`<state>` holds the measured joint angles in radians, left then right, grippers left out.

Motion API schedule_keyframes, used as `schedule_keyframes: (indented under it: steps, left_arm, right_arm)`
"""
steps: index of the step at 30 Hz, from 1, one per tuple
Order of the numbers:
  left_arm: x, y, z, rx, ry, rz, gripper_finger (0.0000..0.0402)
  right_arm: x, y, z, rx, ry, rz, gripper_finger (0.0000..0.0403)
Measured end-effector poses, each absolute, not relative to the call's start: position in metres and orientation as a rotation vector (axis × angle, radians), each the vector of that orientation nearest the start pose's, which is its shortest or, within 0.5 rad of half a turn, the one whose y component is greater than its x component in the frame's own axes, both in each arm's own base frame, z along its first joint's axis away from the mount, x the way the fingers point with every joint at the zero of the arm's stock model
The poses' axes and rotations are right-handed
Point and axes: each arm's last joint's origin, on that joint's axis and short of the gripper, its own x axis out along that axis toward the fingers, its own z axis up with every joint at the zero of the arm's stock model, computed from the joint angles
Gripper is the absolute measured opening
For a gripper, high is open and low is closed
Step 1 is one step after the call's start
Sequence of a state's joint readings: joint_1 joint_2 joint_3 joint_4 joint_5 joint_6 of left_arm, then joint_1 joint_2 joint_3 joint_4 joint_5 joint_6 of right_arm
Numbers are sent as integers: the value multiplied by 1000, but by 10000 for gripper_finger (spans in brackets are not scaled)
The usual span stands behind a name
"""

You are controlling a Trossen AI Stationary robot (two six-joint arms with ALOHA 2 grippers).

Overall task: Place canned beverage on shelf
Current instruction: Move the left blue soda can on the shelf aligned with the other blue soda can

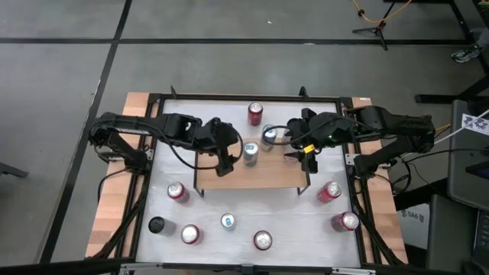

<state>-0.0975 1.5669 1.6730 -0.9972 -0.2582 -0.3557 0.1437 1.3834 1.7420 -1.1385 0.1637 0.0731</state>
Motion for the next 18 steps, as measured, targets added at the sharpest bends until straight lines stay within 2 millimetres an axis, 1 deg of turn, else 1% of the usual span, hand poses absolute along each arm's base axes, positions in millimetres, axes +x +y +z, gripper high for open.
schedule_keyframes:
  steps: [6, 10, 15, 18]
  left_arm:
    - [315, -23, 360, -100, 875, 420, 307]
    - [318, -22, 335, -88, 887, 478, 307]
    - [325, -23, 312, -115, 837, 474, 307]
    - [329, -23, 301, -133, 798, 463, 307]
  right_arm:
    - [246, 31, 437, -50, 769, -47, 287]
    - [246, 31, 437, -50, 769, -47, 287]
    - [246, 31, 437, -50, 769, -47, 287]
    - [246, 31, 437, -50, 769, -47, 287]
